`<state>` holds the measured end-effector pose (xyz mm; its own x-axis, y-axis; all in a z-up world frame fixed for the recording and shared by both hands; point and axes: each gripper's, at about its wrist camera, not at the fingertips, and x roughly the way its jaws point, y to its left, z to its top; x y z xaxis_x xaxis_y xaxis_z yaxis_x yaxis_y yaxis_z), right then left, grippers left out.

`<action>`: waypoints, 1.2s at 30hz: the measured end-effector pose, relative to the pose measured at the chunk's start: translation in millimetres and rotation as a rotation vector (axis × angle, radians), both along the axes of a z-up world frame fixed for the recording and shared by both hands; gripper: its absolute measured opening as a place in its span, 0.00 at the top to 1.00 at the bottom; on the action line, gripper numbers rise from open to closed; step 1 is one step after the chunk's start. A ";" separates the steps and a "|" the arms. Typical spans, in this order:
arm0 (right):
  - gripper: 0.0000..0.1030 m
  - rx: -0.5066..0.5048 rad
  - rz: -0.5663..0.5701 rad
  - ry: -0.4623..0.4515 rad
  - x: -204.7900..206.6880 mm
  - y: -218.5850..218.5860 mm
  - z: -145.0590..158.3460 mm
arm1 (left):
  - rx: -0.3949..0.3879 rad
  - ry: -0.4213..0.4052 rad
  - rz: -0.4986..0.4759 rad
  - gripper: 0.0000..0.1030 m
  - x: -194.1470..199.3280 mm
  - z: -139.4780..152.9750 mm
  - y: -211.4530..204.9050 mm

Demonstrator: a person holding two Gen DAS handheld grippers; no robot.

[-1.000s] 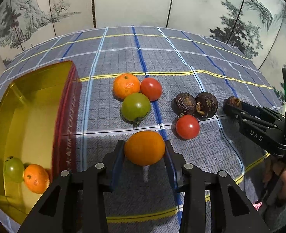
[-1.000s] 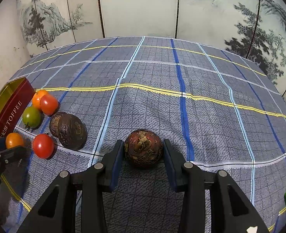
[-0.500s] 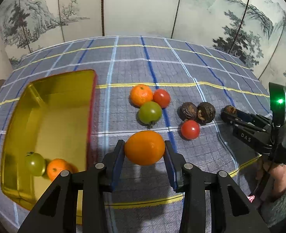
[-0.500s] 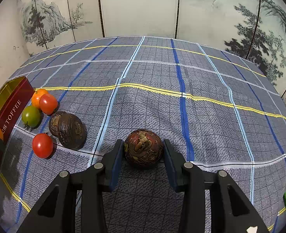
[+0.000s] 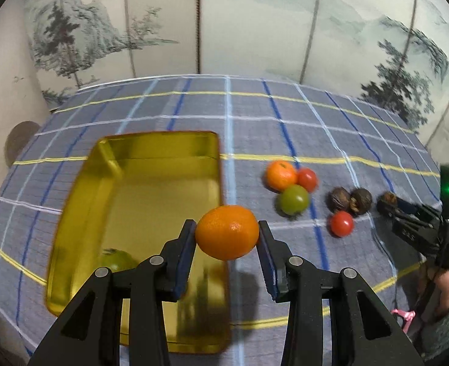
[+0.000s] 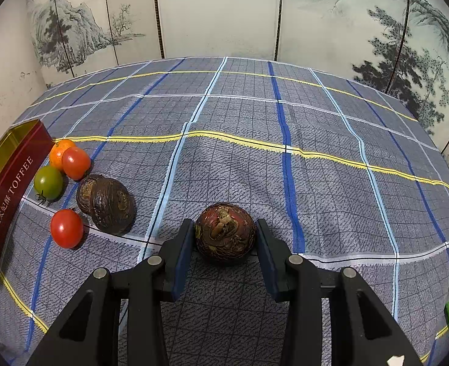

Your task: Organize fruits

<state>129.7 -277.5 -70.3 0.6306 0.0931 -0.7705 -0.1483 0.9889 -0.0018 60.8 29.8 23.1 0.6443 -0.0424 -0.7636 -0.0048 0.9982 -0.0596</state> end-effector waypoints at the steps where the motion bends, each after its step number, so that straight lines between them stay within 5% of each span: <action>1: 0.63 0.000 0.000 0.000 -0.1 0.1 0.0 | 0.003 -0.003 0.013 0.60 0.8 0.3 6.0; 20: 0.63 0.000 0.000 0.000 0.0 0.0 -0.2 | 0.043 0.040 0.199 0.60 27.6 -27.6 103.6; 36: 0.63 0.000 0.000 0.000 0.0 0.0 -0.3 | 0.043 0.088 0.218 0.60 38.4 -51.8 124.4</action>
<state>129.7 -277.5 -70.6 0.6305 0.0928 -0.7706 -0.1483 0.9889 -0.0023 99.2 154.2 -28.7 0.5655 0.1245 -0.8153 -0.2240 0.9746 -0.0066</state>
